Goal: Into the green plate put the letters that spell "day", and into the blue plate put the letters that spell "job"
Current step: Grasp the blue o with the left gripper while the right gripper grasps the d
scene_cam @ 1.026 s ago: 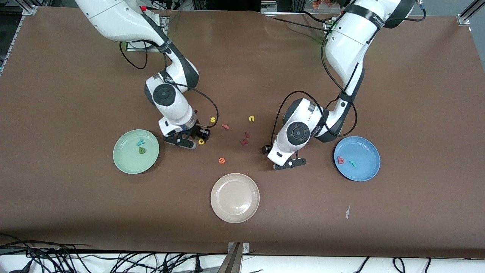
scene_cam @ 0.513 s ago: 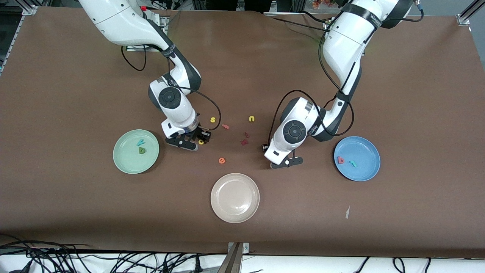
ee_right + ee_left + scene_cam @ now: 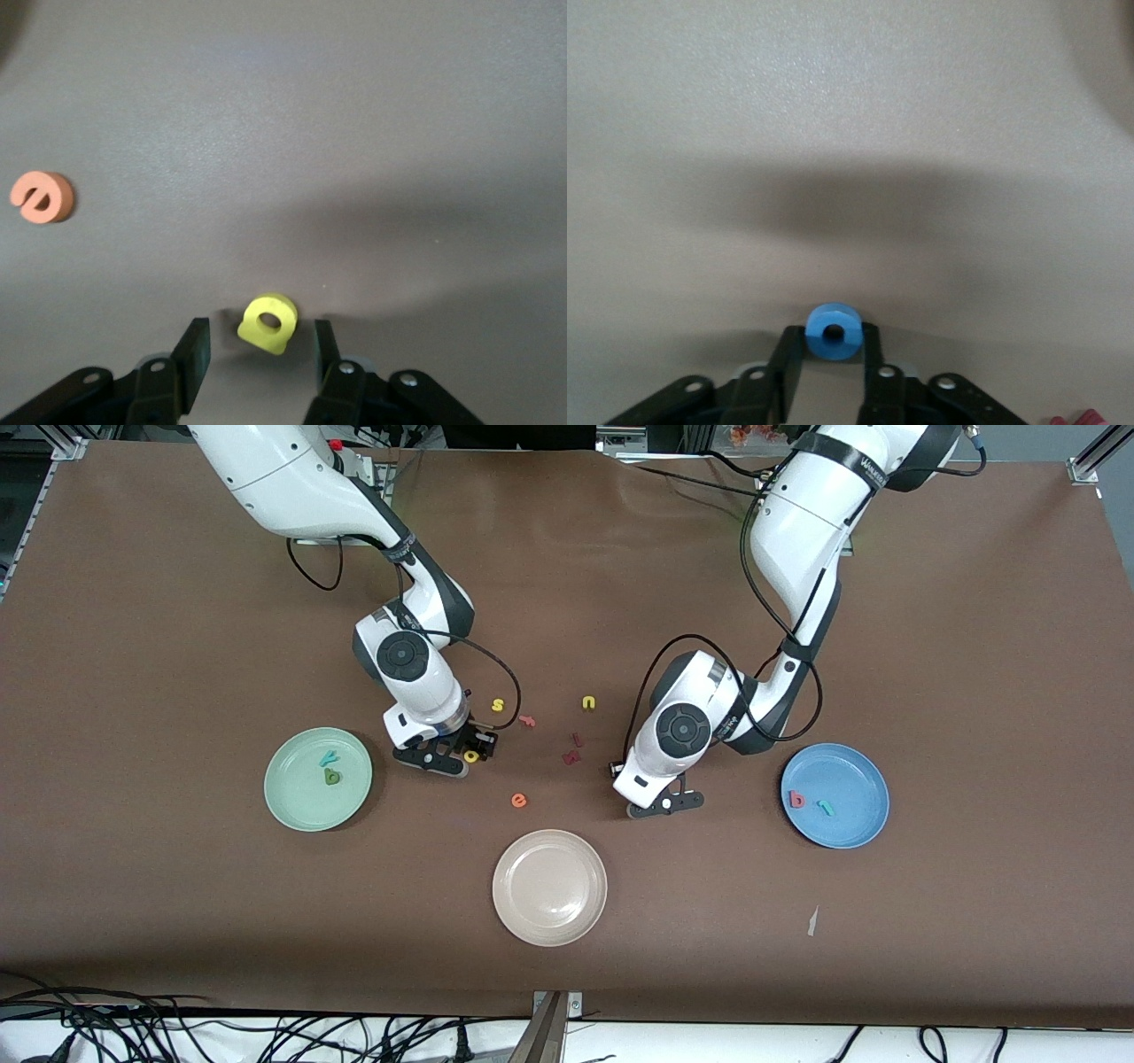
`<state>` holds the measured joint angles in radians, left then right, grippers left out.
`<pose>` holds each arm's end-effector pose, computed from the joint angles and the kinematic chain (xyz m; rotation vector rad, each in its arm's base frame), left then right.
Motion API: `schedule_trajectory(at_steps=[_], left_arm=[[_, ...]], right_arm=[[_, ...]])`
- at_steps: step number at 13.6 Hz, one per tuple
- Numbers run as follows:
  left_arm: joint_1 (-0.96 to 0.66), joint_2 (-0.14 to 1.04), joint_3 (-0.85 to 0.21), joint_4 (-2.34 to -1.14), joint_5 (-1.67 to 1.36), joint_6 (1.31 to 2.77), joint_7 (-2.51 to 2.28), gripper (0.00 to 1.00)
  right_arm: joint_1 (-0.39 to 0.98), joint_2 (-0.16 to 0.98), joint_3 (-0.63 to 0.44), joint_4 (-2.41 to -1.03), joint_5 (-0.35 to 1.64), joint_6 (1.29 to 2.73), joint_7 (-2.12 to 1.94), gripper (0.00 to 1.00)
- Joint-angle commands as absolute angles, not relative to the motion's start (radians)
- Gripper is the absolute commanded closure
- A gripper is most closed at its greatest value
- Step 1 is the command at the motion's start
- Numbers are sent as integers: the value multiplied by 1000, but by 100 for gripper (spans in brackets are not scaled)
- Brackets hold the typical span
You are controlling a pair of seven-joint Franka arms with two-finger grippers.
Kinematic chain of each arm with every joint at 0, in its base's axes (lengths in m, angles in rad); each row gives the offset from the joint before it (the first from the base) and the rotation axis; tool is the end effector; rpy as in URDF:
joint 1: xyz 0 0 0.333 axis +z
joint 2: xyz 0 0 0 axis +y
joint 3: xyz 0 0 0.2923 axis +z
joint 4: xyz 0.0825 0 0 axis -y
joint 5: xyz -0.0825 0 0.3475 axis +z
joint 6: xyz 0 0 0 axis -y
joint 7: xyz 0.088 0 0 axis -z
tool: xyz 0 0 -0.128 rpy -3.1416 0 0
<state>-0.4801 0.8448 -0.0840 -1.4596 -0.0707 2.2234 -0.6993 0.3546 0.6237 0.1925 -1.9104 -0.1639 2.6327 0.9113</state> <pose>0.5640 -0.3515 0.1611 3.0695 0.3174 -0.2065 0.5177 0.3142 0.1716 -3.0194 0.4058 -0.1083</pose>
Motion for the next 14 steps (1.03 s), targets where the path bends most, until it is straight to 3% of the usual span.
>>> schedule_trajectory(at_steps=[1, 6, 11, 13, 14], left_arm=[[-492, 865, -72, -1436, -29, 2229, -695, 92], [-402, 801, -66, -1437, -23, 2139, -485, 94], [-255, 720, -61, -1462, -23, 2014, -171, 94], [-212, 665, -60, -1508, -23, 1994, -74, 94], [-192, 641, -60, -1526, -21, 1987, -28, 94]], right_arm=[[376, 646, 167, -1905, -187, 2671, 933, 45], [388, 652, 158, -1908, -189, 2686, 933, 49], [396, 658, 152, -1910, -204, 2688, 933, 70], [396, 658, 150, -1910, -206, 2688, 931, 84], [396, 657, 150, -1910, -212, 2686, 931, 86]])
